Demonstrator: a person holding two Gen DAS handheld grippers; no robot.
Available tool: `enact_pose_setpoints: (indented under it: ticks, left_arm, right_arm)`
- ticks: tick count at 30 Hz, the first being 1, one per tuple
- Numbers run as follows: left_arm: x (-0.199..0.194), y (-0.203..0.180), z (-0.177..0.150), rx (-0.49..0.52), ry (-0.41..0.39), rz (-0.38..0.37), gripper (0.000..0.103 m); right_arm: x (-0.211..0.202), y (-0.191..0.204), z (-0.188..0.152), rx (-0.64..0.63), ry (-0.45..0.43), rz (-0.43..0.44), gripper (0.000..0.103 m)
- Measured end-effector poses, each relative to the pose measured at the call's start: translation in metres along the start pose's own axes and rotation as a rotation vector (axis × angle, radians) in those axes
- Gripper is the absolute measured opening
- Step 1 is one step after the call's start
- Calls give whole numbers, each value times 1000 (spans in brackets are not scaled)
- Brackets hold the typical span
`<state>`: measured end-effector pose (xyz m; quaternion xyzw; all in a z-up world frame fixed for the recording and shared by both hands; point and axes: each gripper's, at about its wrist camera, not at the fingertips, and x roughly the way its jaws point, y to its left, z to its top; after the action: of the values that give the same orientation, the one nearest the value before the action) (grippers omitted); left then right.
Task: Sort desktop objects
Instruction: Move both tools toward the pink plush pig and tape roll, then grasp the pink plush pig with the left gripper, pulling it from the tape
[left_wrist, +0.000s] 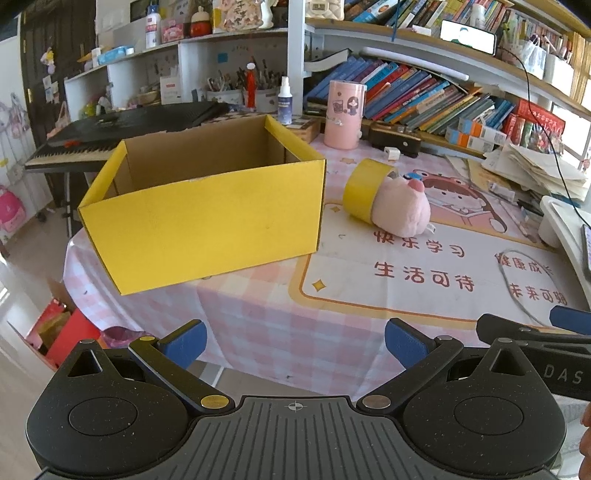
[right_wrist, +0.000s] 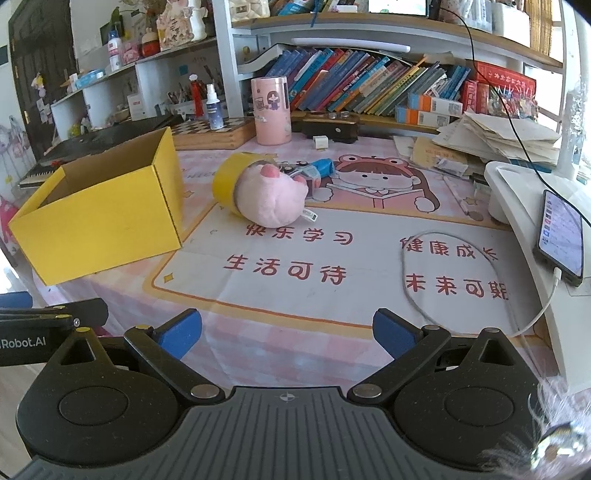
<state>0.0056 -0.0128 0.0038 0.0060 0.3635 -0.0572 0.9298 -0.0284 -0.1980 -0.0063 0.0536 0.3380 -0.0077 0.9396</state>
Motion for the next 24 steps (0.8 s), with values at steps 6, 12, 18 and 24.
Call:
enact_pose_setpoints:
  ticks: [6,12,18,24]
  left_arm:
    - [7,-7,6,-7,8,-4,103]
    - [15,-16,14,-9,7,-4,103]
    - [23,-26,21,-21,7,4,103]
    - [33,-39,30,-28,9,18,103]
  right_arm:
    - [6,-13,7,24,2,-7,100]
    - [15,-24,17,31,15,6,100]
    - [25,-32,29,3,13,10,99]
    - [38,-45,42,-10,11,38,97]
